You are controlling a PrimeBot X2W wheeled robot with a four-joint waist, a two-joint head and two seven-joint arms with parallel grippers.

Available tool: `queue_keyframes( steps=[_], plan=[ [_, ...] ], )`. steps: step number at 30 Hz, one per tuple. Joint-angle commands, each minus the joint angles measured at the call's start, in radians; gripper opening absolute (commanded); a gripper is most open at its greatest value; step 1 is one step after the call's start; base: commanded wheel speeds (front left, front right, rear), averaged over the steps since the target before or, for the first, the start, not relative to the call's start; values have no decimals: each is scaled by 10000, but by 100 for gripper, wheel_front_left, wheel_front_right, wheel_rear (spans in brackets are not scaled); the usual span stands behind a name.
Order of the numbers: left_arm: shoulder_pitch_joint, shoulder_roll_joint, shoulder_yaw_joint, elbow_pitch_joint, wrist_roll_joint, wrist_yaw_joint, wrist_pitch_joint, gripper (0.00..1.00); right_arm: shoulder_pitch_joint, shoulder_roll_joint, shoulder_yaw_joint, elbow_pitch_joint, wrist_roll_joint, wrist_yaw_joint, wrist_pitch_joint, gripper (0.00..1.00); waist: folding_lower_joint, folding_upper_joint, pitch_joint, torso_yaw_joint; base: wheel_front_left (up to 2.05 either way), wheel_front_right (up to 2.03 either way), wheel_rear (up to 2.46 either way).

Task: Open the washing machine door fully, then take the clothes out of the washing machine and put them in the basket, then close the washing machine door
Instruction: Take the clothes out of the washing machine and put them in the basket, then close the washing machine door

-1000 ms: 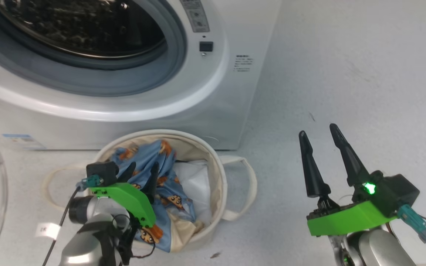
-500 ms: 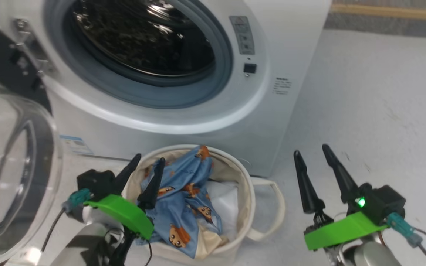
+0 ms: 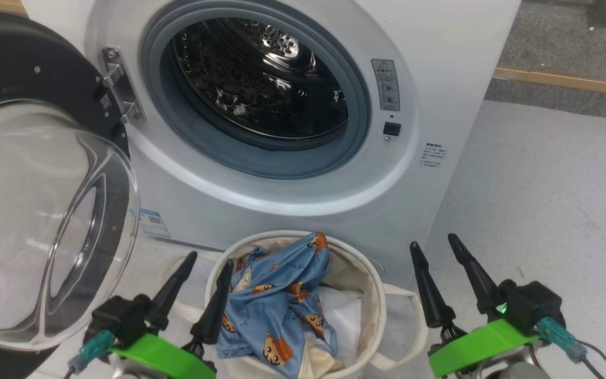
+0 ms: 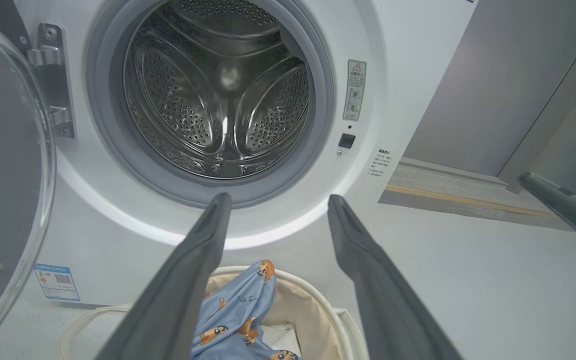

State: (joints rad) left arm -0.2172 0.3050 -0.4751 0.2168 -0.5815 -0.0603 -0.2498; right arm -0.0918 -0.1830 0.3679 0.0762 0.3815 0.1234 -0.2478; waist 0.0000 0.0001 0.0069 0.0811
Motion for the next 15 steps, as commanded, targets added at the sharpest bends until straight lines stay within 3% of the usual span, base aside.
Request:
queue_keyframes(
  steps=[1, 15],
  plan=[
    [-339, 343, 463, -511, 110, 153, -85, 100, -208, -85, 175, -280, -3, 73, 23, 100, 0, -1, 4, 29, 0, 0, 0],
    [-252, 521, 573, -783, 17, 437, 84, 100, -362, -1, 233, -182, -155, 73, 181, 100, 0, -1, 175, -138, 0, 0, 0]
  ],
)
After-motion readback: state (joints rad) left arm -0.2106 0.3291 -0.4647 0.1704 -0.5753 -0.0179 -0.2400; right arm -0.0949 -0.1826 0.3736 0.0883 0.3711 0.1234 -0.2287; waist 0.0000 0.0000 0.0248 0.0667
